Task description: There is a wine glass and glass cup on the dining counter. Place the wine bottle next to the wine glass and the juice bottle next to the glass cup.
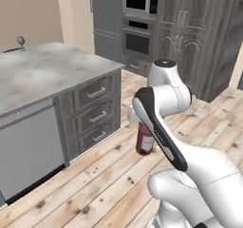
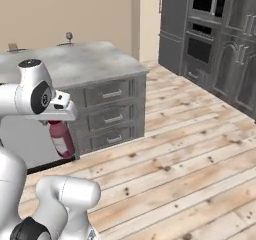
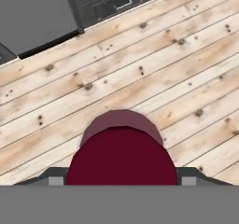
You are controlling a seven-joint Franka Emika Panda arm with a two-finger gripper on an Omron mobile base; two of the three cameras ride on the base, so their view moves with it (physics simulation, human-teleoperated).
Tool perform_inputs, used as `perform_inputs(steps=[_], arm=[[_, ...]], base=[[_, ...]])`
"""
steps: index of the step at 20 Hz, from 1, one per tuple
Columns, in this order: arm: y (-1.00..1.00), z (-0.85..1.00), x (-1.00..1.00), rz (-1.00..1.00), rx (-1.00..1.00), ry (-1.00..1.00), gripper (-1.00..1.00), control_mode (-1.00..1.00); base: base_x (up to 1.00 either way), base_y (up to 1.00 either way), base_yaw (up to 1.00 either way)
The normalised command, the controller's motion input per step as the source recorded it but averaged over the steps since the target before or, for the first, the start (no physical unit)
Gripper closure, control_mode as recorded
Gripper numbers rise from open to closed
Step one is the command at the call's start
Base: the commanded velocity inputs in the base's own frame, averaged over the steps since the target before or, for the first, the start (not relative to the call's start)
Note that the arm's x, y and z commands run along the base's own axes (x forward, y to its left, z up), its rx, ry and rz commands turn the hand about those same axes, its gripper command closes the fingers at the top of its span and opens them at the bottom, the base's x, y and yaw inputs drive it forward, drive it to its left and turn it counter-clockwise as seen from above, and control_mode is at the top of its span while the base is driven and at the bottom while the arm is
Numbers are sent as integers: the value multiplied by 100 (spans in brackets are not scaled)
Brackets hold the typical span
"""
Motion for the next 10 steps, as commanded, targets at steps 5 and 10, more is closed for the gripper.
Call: perform_inputs(steps=[5, 10], arm=[[0, 0, 0, 0, 0, 0, 100, 100], [0, 0, 0, 0, 0, 0, 100, 100]], base=[[4, -14, 68], [39, -27, 33]])
